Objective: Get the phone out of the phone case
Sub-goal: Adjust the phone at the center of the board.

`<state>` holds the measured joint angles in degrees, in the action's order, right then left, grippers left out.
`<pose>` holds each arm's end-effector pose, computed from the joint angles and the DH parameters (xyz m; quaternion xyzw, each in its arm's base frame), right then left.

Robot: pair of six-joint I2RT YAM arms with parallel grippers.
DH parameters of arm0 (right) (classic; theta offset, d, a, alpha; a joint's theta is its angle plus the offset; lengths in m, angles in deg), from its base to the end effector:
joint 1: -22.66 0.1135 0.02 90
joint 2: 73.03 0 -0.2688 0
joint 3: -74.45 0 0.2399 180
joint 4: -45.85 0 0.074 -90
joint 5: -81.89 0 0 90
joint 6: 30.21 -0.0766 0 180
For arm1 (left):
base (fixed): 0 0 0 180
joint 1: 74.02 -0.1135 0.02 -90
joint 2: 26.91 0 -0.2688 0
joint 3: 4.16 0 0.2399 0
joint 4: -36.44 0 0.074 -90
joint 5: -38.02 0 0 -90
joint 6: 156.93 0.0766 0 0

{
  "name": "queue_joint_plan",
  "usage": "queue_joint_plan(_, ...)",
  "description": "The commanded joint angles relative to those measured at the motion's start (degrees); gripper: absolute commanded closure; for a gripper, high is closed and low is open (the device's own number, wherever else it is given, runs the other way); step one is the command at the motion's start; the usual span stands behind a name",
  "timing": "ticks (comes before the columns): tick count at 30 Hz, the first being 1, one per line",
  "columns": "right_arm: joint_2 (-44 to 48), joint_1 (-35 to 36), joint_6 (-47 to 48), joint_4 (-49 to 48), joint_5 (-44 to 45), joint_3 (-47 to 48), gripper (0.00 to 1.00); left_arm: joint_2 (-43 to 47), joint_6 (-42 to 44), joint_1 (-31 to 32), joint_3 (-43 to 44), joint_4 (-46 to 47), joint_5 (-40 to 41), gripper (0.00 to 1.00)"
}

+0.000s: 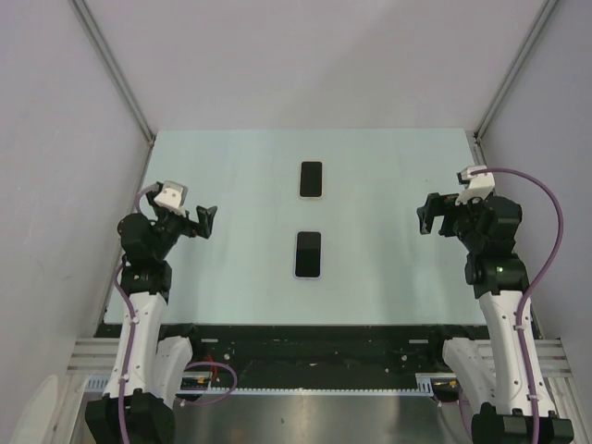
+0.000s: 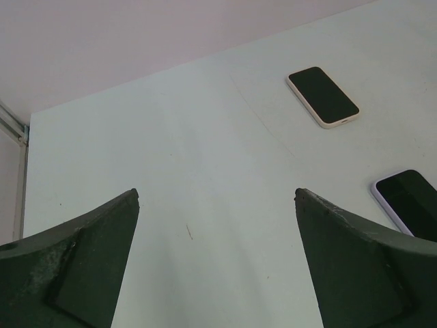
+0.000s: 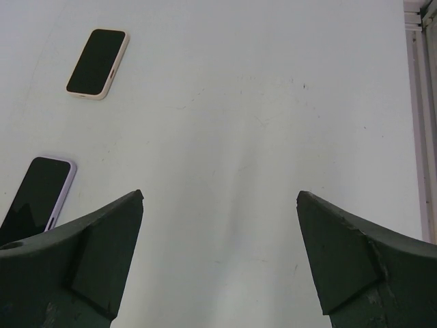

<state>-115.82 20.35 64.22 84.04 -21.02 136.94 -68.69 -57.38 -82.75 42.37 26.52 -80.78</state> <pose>0.1901 0.0095 0.3298 -0.0806 0.8050 0.0569 0.5850 0.2025 -0.0062 0.2997 0.1729 0.7139 -0.0775 0.6742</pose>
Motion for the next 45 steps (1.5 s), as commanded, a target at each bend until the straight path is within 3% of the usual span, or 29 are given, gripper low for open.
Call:
queue_joint_plan(1, 0.77, 0.37, -1.0, -1.38, -0.36, 0.42, 0.0, -0.32, 1.18, 0.29, -0.06, 0.54, -1.88, 0.0)
queue_joint_plan(13, -1.6, 0.37, 6.12, -2.08, -2.65, 0.07, 0.0, -1.02, 1.18, 0.29, -0.24, 0.63, -2.4, 0.0)
queue_joint_plan(21, -4.14, 0.37, 5.59, -2.44, -1.24, 0.07, 0.0, -2.08, 1.88, 0.38, -0.41, 0.54, -3.02, 0.0)
queue_joint_plan(29, -9.06, 2.13, 7.61, -1.64, -7.84, 0.07, 0.03, -3.04, 2.67, 0.82, -0.5, 0.45, -3.72, 0.0)
queue_joint_plan(45, -22.77, 24.61, 12.18, -5.69, -2.39, 0.16, 0.0, -3.84, 4.43, 1.52, -1.29, 0.36, -5.22, 0.0)
